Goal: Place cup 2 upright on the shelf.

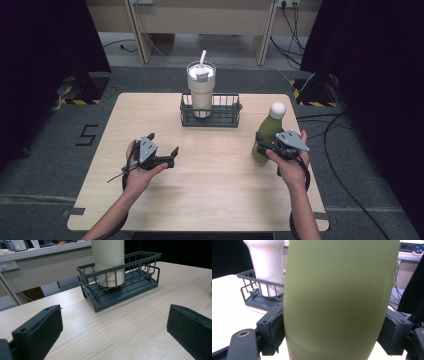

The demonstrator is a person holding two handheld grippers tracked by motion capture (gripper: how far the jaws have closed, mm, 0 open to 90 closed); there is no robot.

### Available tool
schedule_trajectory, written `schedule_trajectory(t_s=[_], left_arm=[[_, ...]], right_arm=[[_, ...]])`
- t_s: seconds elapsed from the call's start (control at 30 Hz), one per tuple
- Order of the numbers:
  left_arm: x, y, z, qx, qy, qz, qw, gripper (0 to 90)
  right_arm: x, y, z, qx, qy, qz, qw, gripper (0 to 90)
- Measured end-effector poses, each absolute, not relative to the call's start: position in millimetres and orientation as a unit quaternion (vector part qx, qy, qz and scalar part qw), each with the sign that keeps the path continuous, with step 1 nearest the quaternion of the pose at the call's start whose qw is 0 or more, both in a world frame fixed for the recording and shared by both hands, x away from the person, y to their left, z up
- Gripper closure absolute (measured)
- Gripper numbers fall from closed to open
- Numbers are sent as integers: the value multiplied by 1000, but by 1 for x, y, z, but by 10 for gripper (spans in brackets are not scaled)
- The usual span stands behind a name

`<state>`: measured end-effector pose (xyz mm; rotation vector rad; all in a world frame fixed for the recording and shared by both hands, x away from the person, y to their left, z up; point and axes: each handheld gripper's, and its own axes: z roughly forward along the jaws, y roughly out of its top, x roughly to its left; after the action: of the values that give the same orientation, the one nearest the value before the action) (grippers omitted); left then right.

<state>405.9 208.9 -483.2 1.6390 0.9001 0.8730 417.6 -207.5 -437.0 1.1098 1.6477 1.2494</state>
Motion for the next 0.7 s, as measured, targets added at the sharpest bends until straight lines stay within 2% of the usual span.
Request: schedule_trajectory(t_s=[0.7], left_arm=[[404, 210, -483, 679, 374, 368, 513, 0]], right_arm=[[438, -187, -398, 414, 640, 512, 395, 210]])
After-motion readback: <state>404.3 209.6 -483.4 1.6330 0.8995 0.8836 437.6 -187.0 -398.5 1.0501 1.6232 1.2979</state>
